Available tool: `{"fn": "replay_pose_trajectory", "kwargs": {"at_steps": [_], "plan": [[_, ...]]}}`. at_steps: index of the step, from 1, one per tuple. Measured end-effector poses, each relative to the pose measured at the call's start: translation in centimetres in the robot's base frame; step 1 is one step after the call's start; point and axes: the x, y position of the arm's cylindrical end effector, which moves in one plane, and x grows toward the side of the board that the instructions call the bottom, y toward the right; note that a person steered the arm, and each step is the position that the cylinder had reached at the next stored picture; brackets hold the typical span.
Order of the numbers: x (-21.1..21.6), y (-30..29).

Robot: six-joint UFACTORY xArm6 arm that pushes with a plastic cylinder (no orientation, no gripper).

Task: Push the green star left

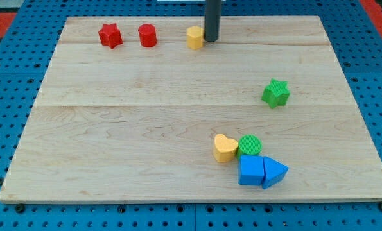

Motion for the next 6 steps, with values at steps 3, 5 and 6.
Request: {"fn": "replay_pose_trajectory", "kwargs": {"at_steps": [3,5,6], "plan": [[3.3,8.6],[13.5,24.4],[16.7,23.8]]}}
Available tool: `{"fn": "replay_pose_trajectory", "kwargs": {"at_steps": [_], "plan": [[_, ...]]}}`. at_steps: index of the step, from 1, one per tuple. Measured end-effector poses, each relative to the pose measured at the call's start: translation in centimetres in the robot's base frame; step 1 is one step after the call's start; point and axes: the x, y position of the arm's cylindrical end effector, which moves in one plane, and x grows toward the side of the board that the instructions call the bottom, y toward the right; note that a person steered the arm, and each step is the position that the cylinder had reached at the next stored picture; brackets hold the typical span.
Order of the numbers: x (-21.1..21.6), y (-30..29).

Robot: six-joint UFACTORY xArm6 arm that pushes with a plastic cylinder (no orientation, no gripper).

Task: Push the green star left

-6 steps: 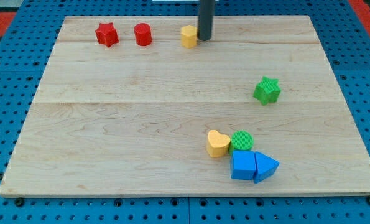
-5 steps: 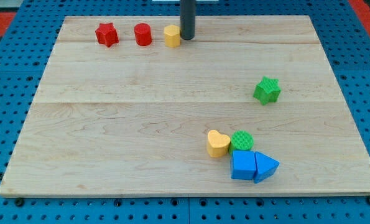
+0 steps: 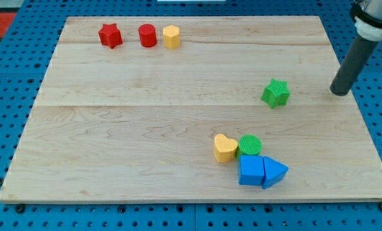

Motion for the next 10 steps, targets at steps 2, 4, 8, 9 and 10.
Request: {"fn": "replay_pose_trajectory", "kwargs": {"at_steps": [2,4,8,9,10], "plan": [[-1.9,-12.9],[-2.5,-18.0],[1.3,-30.2],[1.9,-33.3],[-1.9,-34.5]]}}
